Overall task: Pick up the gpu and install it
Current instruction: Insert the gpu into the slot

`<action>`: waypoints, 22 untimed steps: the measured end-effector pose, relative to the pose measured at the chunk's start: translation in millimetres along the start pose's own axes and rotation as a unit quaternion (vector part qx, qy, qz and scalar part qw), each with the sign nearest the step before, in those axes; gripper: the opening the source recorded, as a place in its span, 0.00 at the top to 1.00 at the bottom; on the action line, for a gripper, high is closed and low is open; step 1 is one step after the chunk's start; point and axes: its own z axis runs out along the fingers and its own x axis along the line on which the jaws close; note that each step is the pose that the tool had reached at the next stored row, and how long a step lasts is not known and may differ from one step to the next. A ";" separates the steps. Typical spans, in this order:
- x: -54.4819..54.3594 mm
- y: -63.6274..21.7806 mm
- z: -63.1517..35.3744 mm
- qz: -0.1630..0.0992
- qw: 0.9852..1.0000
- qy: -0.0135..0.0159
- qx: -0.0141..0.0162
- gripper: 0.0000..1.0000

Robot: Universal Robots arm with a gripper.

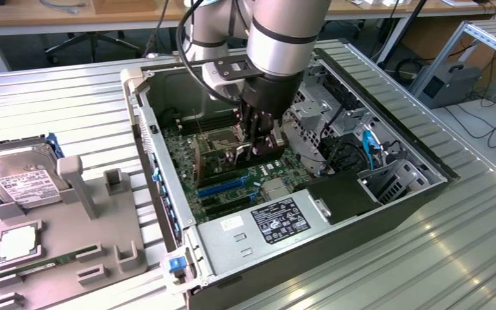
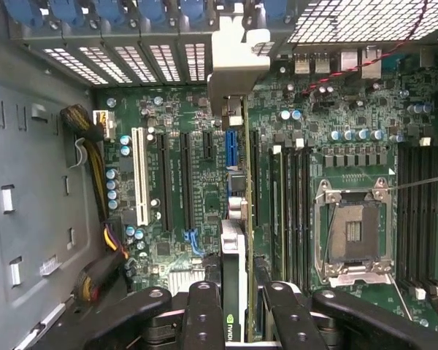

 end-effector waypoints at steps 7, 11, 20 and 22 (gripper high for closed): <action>0.5 6.2 7.9 0.000 1.000 0.000 0.000 0.73; 0.7 9.3 13.0 0.000 1.000 0.000 0.000 0.73; 0.9 14.9 19.6 0.000 1.000 0.000 0.000 0.73; 1.1 16.3 21.3 0.000 1.000 0.000 0.000 0.73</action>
